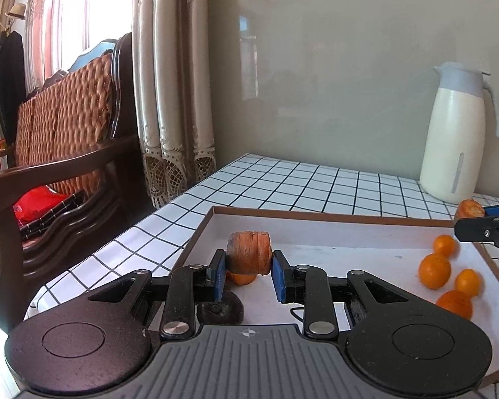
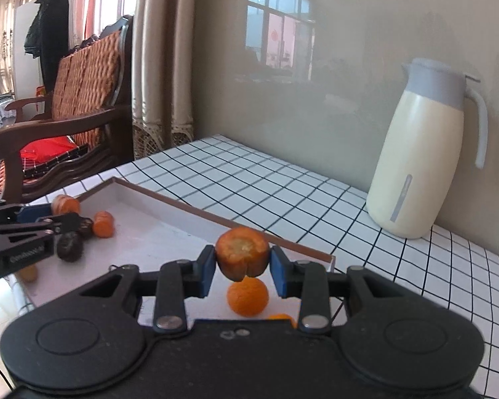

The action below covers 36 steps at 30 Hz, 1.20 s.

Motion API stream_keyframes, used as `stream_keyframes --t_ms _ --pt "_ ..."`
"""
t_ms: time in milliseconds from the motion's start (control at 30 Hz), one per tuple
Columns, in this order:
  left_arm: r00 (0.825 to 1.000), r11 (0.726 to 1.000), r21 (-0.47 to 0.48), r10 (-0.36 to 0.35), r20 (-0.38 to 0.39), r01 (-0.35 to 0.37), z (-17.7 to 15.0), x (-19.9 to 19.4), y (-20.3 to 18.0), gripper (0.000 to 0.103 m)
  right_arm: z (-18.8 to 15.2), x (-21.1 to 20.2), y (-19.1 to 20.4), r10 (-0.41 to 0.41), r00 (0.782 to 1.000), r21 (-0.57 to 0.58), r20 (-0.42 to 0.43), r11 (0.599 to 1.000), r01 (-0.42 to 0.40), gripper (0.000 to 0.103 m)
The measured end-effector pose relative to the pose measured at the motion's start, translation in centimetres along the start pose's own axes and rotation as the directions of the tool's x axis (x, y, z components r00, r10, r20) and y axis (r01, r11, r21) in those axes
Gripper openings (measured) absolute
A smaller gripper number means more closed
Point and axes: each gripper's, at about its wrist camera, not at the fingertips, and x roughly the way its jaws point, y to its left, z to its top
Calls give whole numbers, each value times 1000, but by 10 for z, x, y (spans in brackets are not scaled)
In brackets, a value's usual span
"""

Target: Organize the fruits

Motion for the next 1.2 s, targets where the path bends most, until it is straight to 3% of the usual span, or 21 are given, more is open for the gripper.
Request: stream_keyframes --t_ms 367,400,433,467,500,567,1200 --pt "999 999 6 35 -5 -35 0 17 -2 29 0 26 -22 41 999 54 -35 998 -39 30" --pt "999 999 0 48 11 -48 0 16 -2 31 0 29 -22 33 998 39 -50 999 -31 49" --pt "998 998 -13 58 28 -57 -1 13 -1 42 0 29 -23 3 999 31 -38 1000 -2 84" --pt "997 998 -30 61 46 -60 -1 10 1 85 -2 24 -25 -39 999 42 16 998 39 98" --pt "994 996 -45 76 84 -73 -2 4 2 103 -5 18 -28 -53 996 63 75 997 48 96" --pt "985 993 -38 112 128 -108 -3 -1 1 103 -5 17 -32 -39 997 79 73 996 33 97" --pt "990 997 -19 79 114 -78 -5 -2 -1 103 -7 21 -30 -14 998 93 56 996 8 97"
